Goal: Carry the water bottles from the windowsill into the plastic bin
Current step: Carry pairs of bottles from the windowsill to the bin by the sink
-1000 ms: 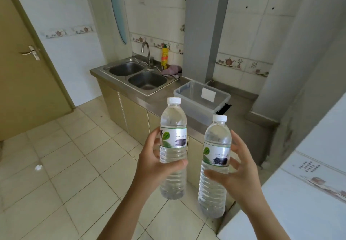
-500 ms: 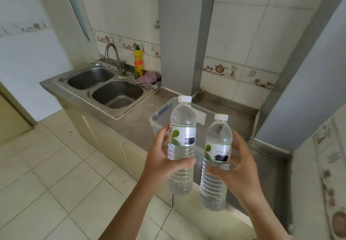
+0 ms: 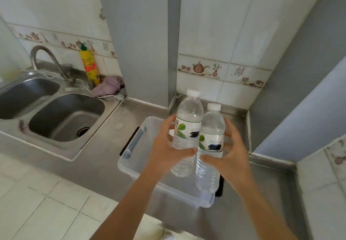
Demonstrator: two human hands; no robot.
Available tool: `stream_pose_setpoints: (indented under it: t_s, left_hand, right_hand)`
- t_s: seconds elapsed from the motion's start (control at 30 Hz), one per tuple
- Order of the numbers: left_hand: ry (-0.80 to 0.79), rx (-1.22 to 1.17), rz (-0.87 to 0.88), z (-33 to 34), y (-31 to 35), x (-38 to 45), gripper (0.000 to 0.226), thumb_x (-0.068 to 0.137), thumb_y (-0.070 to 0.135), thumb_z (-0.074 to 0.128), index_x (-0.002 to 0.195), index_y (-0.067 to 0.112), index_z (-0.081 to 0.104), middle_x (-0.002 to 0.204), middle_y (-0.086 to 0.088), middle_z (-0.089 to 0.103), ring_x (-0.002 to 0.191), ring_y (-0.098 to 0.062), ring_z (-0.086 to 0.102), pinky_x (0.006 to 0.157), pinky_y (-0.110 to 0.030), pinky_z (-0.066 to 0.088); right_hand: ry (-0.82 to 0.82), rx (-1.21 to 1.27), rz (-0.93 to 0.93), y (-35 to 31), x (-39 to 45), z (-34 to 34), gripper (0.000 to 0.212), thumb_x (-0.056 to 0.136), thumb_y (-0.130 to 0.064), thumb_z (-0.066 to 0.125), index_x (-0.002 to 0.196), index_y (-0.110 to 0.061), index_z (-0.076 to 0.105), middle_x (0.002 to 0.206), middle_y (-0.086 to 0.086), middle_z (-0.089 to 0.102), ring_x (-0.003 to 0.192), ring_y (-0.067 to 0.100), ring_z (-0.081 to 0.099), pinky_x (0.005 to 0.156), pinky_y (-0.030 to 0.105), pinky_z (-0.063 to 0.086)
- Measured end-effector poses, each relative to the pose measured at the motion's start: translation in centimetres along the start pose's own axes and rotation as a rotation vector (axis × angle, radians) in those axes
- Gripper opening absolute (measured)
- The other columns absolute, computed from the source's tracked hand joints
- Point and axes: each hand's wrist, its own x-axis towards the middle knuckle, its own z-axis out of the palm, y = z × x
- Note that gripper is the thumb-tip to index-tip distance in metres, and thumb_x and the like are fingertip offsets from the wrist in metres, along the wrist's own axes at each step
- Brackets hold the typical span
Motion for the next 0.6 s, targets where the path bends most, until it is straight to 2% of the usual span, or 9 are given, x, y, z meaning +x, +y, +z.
stream_pose_setpoints:
  t_s: [0.07, 0.13, 0.23, 0.33, 0.4, 0.47, 0.53, 0.6]
  left_hand:
    - [-0.058, 0.010, 0.004, 0.3, -1.0, 2.4, 0.097, 0.051, 0.022, 0.096, 0.129, 0.046, 0.043, 0.117, 0.022, 0.061, 0.098, 0.008, 0.063, 0.079, -0.022, 0.056]
    - [-0.127, 0.033, -0.003, 0.5, -2.1, 5.0, 0.099, 0.049, 0.029, 0.095, 0.130, 0.047, 0.041, 0.116, 0.032, 0.061, 0.100, 0.010, 0.062, 0.081, -0.021, 0.055]
    - [-0.199, 0.053, -0.024, 1.1, -3.8, 8.1, 0.097, 0.051, 0.024, 0.094, 0.122, 0.056, 0.037, 0.113, 0.044, 0.056, 0.101, 0.013, 0.060, 0.083, -0.019, 0.054]
    - [-0.229, 0.075, -0.064, 2.0, -5.4, 10.0, 0.092, 0.047, 0.035, 0.090, 0.117, 0.061, 0.036, 0.114, 0.038, 0.057, 0.103, 0.010, 0.059, 0.092, -0.031, 0.054]
    - [-0.244, 0.092, -0.077, 2.6, -6.5, 10.7, 0.088, 0.051, 0.029, 0.092, 0.113, 0.057, 0.037, 0.115, 0.030, 0.058, 0.106, 0.006, 0.059, 0.093, -0.032, 0.054]
    - [-0.256, 0.131, -0.074, 3.1, -7.1, 11.0, 0.084, 0.052, 0.024, 0.094, 0.108, 0.053, 0.039, 0.112, 0.027, 0.059, 0.104, 0.004, 0.061, 0.091, -0.032, 0.056]
    - [-0.260, 0.175, -0.043, 3.4, -7.6, 11.1, 0.080, 0.050, 0.022, 0.094, 0.103, 0.051, 0.041, 0.105, 0.026, 0.060, 0.099, 0.005, 0.061, 0.085, -0.026, 0.055]
    - [-0.243, 0.205, -0.024, 3.7, -8.2, 11.2, 0.080, 0.048, 0.024, 0.095, 0.101, 0.050, 0.042, 0.105, 0.025, 0.059, 0.100, 0.003, 0.059, 0.080, -0.017, 0.051]
  right_hand:
    - [0.041, -0.022, 0.035, 0.9, 1.7, 0.6, 0.110, 0.051, -0.004, 0.092, 0.137, -0.044, 0.037, 0.124, -0.011, 0.060, 0.106, 0.008, 0.063, 0.084, 0.035, 0.057]
    - [0.082, -0.031, 0.066, 2.2, 3.6, 1.0, 0.113, 0.051, -0.002, 0.092, 0.141, -0.040, 0.034, 0.124, -0.007, 0.061, 0.106, 0.010, 0.064, 0.085, 0.039, 0.057]
    - [0.105, -0.030, 0.119, 3.9, 6.1, 1.7, 0.113, 0.052, 0.002, 0.090, 0.141, -0.038, 0.034, 0.123, -0.008, 0.061, 0.102, 0.001, 0.064, 0.080, 0.026, 0.057]
    - [0.139, -0.046, 0.143, 5.5, 7.3, 2.3, 0.107, 0.054, 0.004, 0.089, 0.139, -0.033, 0.037, 0.122, -0.013, 0.060, 0.103, -0.009, 0.060, 0.076, 0.014, 0.053]
    - [0.202, -0.125, 0.137, 6.4, 7.5, 2.5, 0.097, 0.055, 0.000, 0.089, 0.129, -0.043, 0.044, 0.118, -0.018, 0.061, 0.104, -0.005, 0.060, 0.082, 0.020, 0.054]
    - [0.262, -0.240, 0.113, 7.0, 7.5, 2.5, 0.087, 0.055, 0.001, 0.087, 0.108, -0.058, 0.049, 0.101, -0.023, 0.063, 0.093, -0.004, 0.062, 0.082, 0.024, 0.055]
    - [0.309, -0.319, 0.132, 7.2, 7.5, 2.7, 0.082, 0.057, -0.005, 0.087, 0.096, -0.063, 0.044, 0.095, -0.016, 0.062, 0.087, 0.005, 0.063, 0.079, 0.036, 0.056]
    - [0.331, -0.356, 0.139, 7.8, 7.2, 2.9, 0.079, 0.057, -0.011, 0.087, 0.097, -0.060, 0.040, 0.104, -0.005, 0.061, 0.093, 0.015, 0.063, 0.079, 0.044, 0.056]
